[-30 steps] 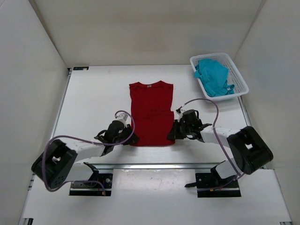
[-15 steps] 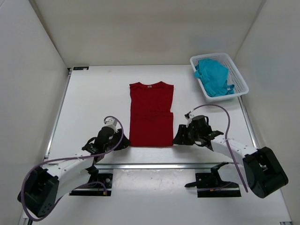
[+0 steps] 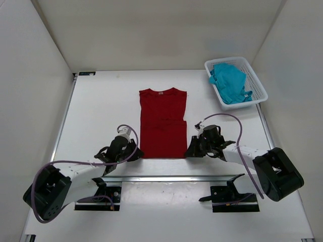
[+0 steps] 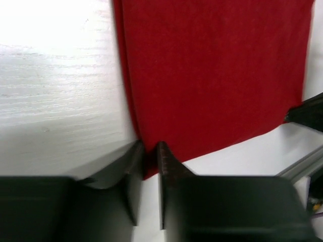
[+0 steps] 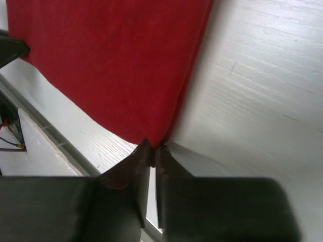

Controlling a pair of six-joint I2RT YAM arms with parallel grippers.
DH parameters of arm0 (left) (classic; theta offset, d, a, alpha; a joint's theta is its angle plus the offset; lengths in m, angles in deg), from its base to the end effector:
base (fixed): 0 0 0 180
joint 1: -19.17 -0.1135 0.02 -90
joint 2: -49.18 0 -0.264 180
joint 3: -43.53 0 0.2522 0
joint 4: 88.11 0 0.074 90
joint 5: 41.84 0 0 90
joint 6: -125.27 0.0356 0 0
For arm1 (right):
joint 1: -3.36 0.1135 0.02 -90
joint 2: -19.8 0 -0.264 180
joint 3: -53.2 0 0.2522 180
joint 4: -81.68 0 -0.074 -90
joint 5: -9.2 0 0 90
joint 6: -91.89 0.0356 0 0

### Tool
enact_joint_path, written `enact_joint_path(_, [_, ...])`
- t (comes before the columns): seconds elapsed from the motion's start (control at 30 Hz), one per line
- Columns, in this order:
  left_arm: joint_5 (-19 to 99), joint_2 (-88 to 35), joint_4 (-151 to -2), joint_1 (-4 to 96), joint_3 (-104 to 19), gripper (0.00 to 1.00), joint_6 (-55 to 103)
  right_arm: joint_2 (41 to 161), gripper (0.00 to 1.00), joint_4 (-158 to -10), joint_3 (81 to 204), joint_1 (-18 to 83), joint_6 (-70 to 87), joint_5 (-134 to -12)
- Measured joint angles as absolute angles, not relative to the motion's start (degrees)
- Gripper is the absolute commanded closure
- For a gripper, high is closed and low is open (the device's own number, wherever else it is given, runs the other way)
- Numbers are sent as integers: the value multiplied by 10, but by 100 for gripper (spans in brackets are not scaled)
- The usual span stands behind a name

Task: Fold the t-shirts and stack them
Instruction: Grab one side of the 2/3 rectangular tshirt with both arms, then fold the long partially folded tshirt into a neat square

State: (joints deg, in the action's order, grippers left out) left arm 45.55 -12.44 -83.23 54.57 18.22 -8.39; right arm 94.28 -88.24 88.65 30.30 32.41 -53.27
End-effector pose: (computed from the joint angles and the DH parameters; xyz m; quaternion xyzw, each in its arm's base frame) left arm 0.1459 -0.1057 0.1243 -0.0562 0.9087 -0.2789 0.3054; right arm 0.1837 0.1118 0.1292 -0.0546 0.9122 0.3586 0.1903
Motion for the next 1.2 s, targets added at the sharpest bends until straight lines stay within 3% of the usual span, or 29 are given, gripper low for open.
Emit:
enact_joint_path(0.13, [456,-124,-823,555,182,99,-87,939,99,-884,882,305,330,-535])
enact_joint_path(0.23, [453,-97,-783,561,181,100,-80,907,100,-874,867,319,333,-544])
enact_joint_path(0.43, [438,78,-606,580,190,100,-73,759,99,-771,832,412,361,-583])
enact_joint_path(0.57, [428,127,-512,563,132,100,-60,722,100,-679,897,410,356,-608])
enact_joint_path(0.67, [420,62,-493,520,37,100,-29,777,100,-661,1006,337,328,-600])
enact_joint_path(0.83, [417,-155,-527,436,-159,100,42,941,100,-683,1195,232,281,-573])
enact_joint_path(1.03, [424,-413,-553,376,-371,100,84,1155,100,-696,1372,169,258,-542])
enact_joint_path(1.2, [433,-557,-571,365,-467,97,84,1300,100,-680,1494,145,253,-534])
